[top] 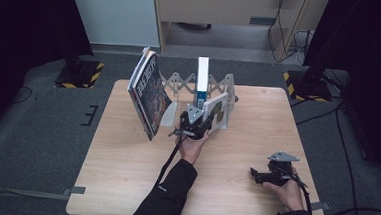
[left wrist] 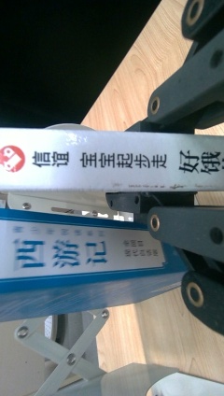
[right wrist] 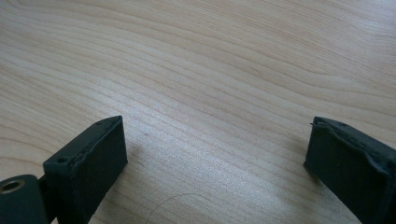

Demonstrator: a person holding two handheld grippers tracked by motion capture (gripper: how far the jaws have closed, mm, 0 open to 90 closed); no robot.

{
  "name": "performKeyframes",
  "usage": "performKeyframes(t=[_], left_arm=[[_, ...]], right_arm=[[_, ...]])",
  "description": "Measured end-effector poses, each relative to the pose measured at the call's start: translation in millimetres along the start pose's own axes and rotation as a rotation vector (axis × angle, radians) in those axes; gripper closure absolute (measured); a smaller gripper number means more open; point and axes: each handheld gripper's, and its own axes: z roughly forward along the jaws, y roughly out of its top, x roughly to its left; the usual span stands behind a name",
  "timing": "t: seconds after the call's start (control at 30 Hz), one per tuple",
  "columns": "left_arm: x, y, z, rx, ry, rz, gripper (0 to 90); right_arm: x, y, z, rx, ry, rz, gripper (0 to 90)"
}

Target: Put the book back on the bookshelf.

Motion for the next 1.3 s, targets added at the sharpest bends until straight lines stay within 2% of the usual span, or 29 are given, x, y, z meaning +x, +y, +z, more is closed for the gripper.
performKeyframes(t=[0.17, 0.37, 0.57, 0.83, 0.97, 1.1, 1.3], left_arm=[[-1.1, -7.7, 4.9, 0.007, 0.007, 0.007, 74.1], [-6.5, -17.1, 7.7, 0.001, 0.012, 0.034, 73.8], [-11.6, -31.0, 9.8, 0.052, 0.011, 0.037, 73.2], [-15.7, -43.7, 8.8, 0.069, 0.029, 0.047, 72.9], [-17.1, -50.6, 9.4, 0.094, 0.042, 0.058, 72.6], [-16.9, -60.6, 9.9, 0.113, 0.058, 0.053, 73.0], [-19.7, -60.1, 13.4, 0.102, 0.067, 0.048, 73.2]], right_arm=[[0.0, 0.0, 0.0, 0.000, 0.000, 0.000, 5.2], [0.0, 0.0, 0.0, 0.000, 0.000, 0.000, 5.2], [0.0, 0.0, 0.0, 0.000, 0.000, 0.000, 5.2], [0.0, 0.0, 0.0, 0.000, 0.000, 0.000, 5.2], [0.0, 0.0, 0.0, 0.000, 0.000, 0.000, 5.2], [0.0, 0.0, 0.0, 0.000, 0.000, 0.000, 5.2], [0.0, 0.0, 0.1, 0.000, 0.000, -0.001, 5.2]])
